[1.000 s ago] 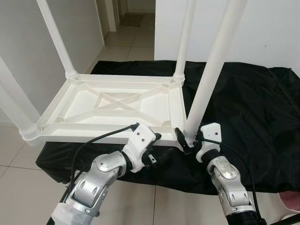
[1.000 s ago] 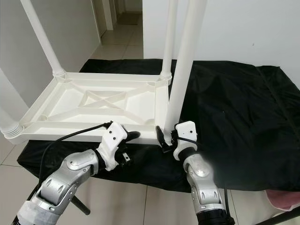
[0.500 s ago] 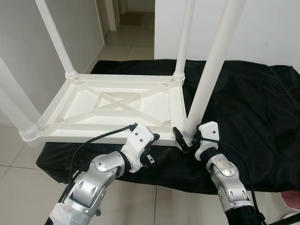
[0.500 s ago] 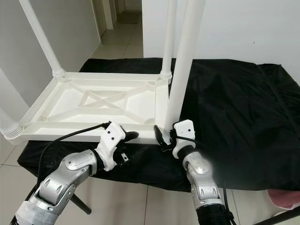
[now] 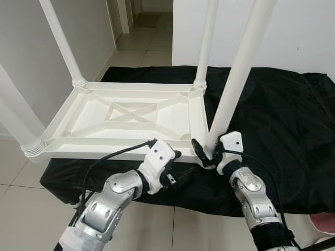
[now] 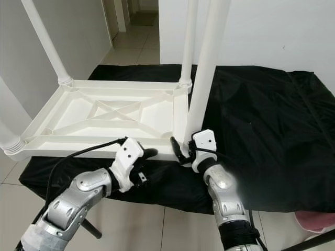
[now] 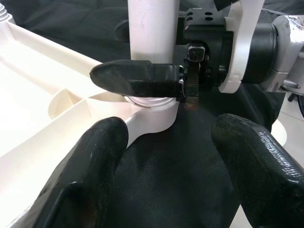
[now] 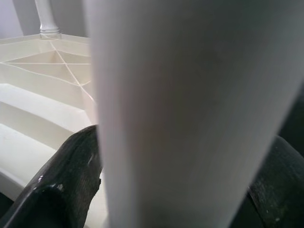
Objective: Building children table
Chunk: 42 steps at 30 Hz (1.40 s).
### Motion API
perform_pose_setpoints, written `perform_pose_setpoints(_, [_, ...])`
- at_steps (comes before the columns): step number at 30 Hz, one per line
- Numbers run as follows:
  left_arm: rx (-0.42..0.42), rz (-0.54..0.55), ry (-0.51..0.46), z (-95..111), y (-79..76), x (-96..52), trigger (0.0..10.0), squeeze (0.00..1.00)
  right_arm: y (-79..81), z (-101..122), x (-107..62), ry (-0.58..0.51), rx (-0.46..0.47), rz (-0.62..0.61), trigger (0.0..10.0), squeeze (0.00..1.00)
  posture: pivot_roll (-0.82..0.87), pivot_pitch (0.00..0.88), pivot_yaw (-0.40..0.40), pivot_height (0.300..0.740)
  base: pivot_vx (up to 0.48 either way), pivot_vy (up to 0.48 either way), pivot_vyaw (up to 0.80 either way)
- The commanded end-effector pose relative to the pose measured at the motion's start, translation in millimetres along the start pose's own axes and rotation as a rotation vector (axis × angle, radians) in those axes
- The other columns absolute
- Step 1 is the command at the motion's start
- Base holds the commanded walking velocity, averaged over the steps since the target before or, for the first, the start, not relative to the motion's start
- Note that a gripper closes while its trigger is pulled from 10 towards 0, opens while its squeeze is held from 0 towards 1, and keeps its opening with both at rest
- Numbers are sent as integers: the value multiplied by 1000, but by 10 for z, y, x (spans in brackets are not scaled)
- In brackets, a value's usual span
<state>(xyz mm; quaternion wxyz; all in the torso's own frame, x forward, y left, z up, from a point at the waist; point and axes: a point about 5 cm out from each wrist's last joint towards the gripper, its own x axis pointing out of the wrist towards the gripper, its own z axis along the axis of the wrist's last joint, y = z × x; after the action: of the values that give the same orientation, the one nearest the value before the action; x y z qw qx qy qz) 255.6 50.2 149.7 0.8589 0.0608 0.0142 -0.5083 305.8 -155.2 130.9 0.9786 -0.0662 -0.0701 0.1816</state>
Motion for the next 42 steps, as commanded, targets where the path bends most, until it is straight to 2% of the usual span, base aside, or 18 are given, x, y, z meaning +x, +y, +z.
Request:
perform_pose_setpoints(1, [-8, -27, 10, -35, -7, -7, 10000, 0, 7, -6, 12, -4, 5, 6, 10000, 0, -97, 30, 57, 740, 0, 0, 0])
perform_pose_setpoints(18, [5, -17, 16, -33, 11, -22, 10000, 0, 3, -12, 42, -8, 1, 23, 10000, 0, -66, 18, 42, 740, 0, 0, 0])
perform_pose_setpoints(42, [23, 13, 6, -2, 66, -50, 10000, 0, 105, 19, 139, -30, 15, 97, 10000, 0, -8, 0, -9, 740, 0, 0, 0])
